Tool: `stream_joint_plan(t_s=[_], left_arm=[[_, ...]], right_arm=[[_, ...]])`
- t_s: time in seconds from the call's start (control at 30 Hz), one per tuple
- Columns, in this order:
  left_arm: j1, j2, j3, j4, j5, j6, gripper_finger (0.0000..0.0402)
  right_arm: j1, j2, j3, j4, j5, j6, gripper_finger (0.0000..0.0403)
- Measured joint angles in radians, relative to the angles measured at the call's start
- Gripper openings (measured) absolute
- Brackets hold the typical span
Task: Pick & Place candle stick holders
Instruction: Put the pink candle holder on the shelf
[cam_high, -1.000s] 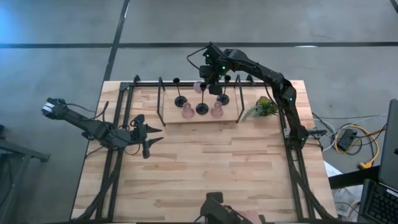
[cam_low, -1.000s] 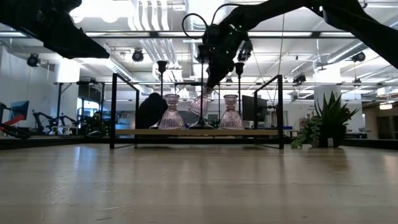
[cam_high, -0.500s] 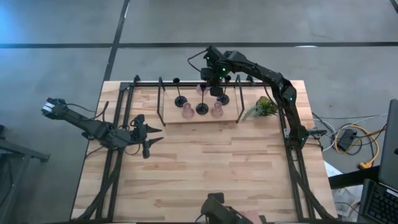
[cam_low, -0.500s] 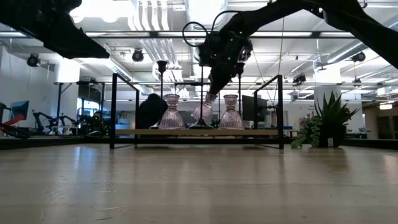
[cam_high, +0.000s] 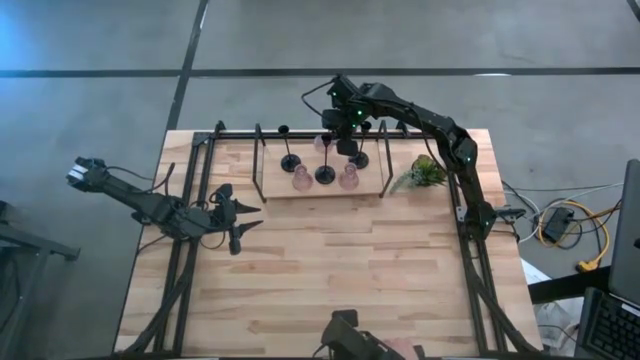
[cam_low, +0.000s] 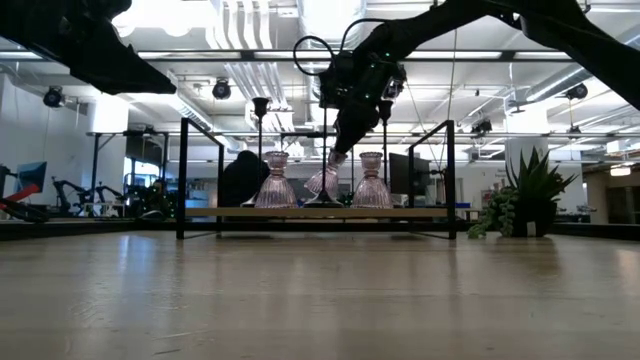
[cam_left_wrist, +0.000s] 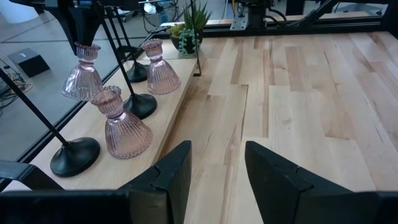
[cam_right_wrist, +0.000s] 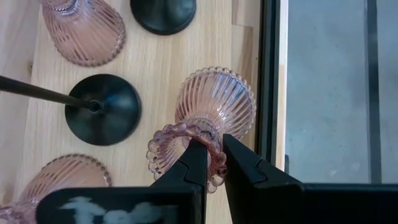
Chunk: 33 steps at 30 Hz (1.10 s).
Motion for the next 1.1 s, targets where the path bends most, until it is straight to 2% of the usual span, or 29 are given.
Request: stream_joint_plan(t_s=[0.2, 0.43, 0.6, 1.1], left_arm=[[0.0, 0.0, 0.0, 0.0, 0.0, 0.0, 0.0154], [0.0, 0.0, 0.0, 0.0, 0.0, 0.0, 0.0154], [0.0, 0.0, 0.0, 0.0, 0.0, 0.0, 0.0154], [0.0, 0.0, 0.0, 0.0, 0.0, 0.0, 0.0154]], right_arm=[[0.003, 0.001, 0.0, 0.004, 0.001, -0.004, 0.0019], [0.017, 0.006, 0.038, -0.006, 0.058, -0.015, 0.0019], [0.016, 0.005, 0.08, -0.043, 0.061, -0.015, 0.0019], [0.03, 0.005, 0.075, -0.054, 0.062, -0.041, 0.0019]])
